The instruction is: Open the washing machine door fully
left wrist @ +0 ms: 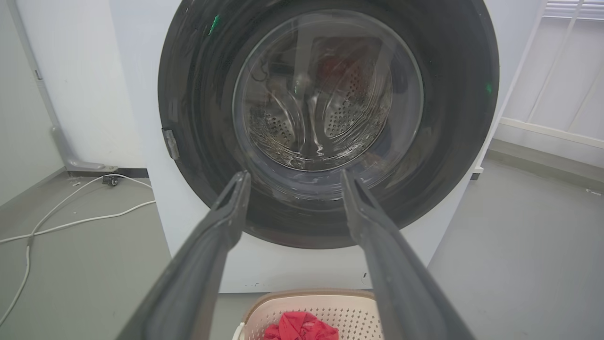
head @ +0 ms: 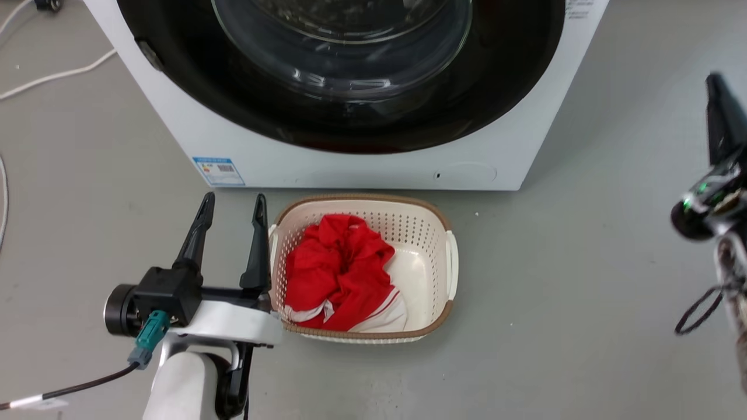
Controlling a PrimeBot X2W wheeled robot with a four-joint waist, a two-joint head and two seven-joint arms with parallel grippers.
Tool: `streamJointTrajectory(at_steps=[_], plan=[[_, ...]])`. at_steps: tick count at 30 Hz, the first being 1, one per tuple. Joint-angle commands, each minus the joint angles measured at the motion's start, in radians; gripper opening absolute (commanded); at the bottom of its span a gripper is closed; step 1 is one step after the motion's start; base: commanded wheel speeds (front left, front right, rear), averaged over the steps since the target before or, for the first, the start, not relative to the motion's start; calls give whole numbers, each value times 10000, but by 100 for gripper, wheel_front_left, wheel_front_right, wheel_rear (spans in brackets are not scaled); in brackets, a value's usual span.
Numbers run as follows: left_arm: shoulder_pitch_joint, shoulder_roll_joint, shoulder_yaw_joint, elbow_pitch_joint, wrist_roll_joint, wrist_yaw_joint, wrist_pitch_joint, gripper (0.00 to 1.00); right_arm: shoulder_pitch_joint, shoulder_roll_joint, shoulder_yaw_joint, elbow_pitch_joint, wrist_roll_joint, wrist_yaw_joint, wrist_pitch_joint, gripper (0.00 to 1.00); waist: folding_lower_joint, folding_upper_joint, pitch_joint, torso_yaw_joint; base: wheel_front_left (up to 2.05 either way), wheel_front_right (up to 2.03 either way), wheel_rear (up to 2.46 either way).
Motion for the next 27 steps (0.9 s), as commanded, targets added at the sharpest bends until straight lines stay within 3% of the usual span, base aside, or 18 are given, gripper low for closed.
streamJointTrajectory(at_steps=[1,13,27], plan=[[-214,-7,-55,-64,19,-32,-25,100,-606,-216,153,380,85,0,199,0,-1,0,312,184,0,0,0],[-789,-23,-340,-345,-57,-162,-25,100,-4289,-1147,1580,3024,-136,0,1367,0,-1,0,1278,730,0,0,0],[-1181,-27,-603,-693,-32,-178,-25,100,-7172,-640,3251,5732,-1129,0,1889,0,-1,0,2129,1079,0,0,0]])
